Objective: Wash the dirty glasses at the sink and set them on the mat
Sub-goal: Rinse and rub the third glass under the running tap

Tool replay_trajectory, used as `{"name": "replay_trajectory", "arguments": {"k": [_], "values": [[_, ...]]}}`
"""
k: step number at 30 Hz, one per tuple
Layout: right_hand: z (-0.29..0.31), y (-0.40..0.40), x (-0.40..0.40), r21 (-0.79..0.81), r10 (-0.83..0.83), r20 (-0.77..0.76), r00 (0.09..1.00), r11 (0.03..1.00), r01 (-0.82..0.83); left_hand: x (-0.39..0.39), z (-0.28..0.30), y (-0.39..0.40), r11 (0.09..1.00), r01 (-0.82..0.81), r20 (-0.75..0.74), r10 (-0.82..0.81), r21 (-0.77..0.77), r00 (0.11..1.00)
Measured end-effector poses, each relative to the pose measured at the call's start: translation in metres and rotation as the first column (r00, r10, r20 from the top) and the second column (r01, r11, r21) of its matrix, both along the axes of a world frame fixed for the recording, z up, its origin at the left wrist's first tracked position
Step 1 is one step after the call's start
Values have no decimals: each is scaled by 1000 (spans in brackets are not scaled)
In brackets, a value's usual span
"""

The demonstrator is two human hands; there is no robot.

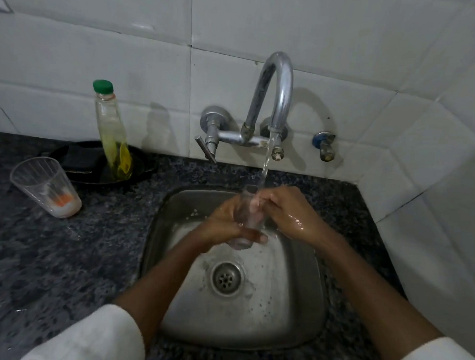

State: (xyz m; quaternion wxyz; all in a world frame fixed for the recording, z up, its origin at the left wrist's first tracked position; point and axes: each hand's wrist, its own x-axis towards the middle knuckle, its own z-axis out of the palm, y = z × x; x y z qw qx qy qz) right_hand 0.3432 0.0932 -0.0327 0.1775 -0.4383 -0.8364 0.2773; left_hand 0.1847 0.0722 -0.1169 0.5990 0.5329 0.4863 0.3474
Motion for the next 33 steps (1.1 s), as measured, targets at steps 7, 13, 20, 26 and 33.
{"name": "replay_trajectory", "arguments": {"k": [7, 13, 20, 26, 33], "values": [[-15, 2, -11, 69, -111, 103, 988, 992, 104, 28, -3, -8, 943, -333, -125, 334, 30, 934], [-15, -3, 1, 88, 40, -31, 999, 995, -37, -5, -3, -1, 992, 75, 139, -61, -101, 988], [-18, 4, -1, 83, -114, 7, 993, 990, 113, 27, -4, -10, 962, -273, -87, 274, 27, 958], [-20, -1, -3, 58, -45, 83, 996, 998, 40, 9, -3, -6, 993, -40, 89, 49, -107, 995], [-17, -2, 2, 45, -3, -30, 1000, 999, 5, 4, -8, -6, 993, -12, 128, 27, -117, 991]]}}
